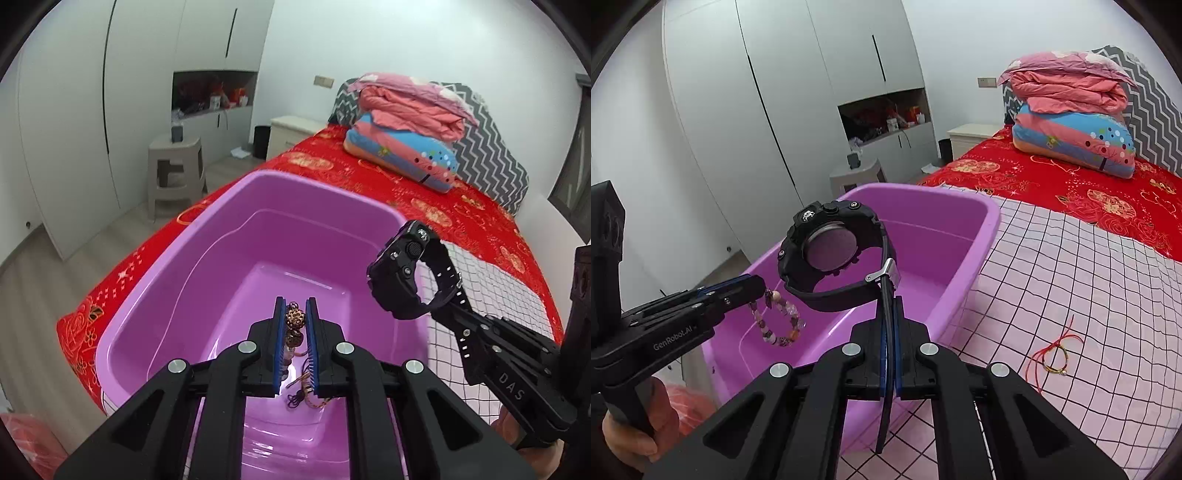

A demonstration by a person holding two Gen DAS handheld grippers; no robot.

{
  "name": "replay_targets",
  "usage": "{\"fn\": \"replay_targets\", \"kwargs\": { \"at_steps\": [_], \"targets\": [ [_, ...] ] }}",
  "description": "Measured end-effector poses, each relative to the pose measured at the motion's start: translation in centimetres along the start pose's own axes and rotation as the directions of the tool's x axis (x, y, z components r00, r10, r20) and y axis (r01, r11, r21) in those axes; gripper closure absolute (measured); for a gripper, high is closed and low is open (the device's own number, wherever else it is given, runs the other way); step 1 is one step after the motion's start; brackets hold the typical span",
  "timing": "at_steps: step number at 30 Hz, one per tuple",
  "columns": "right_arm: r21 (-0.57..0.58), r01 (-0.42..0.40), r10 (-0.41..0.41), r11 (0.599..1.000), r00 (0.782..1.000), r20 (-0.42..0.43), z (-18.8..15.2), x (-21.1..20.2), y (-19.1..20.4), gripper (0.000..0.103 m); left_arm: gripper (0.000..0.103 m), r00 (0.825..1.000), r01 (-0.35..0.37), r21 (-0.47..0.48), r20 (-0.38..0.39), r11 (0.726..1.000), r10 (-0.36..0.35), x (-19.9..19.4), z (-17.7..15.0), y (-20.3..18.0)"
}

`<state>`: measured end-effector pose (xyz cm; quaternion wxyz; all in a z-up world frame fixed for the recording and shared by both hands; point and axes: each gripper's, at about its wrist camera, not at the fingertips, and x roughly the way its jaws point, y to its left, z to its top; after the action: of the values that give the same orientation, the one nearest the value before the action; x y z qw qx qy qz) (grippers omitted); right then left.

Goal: Organize jewelry
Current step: 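Lift and carry the beaded bracelet and watch in both grippers over the tub, then open both grippers to drop the bracelet and watch into the tub, then withdraw both grippers from the tub toward the cord necklace and red bracelet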

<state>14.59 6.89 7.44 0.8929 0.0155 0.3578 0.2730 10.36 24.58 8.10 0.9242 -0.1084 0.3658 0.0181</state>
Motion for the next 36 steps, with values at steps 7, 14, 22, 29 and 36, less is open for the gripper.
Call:
{"fn": "replay_targets", "kwargs": {
  "at_steps": [7,14,22,29,36],
  "targets": [
    [-0.016,0.033,-0.034,0.999,0.997,-0.066,0.2,2.5,0.6,0.1,0.092,0.997,-0.042,-0.027,-0.072,0.999,0.04,2.6,-0.6,2.2],
    [-0.034,0.057,-0.06,0.998,0.993,-0.104,0.7,4.0,1.0,0.1,0.092,0.99,-0.079,-0.036,-0.121,0.996,0.074,4.2,-0.8,3.1],
    [-0.025,0.059,-0.062,0.998,0.988,-0.138,0.8,4.5,1.1,0.062,0.084,0.979,-0.143,-0.03,-0.151,0.989,0.137,4.8,-1.1,3.5],
    [-0.015,0.067,-0.068,0.998,0.993,-0.094,1.0,2.8,0.7,0.053,0.012,0.974,-0.197,-0.044,-0.122,0.979,0.19,3.4,-1.3,3.6],
    [-0.006,0.059,-0.059,0.998,0.992,-0.111,-0.2,2.3,0.3,0.053,0.01,0.966,-0.206,-0.088,-0.177,0.974,0.188,3.3,-1.9,4.0]
  ]
}}
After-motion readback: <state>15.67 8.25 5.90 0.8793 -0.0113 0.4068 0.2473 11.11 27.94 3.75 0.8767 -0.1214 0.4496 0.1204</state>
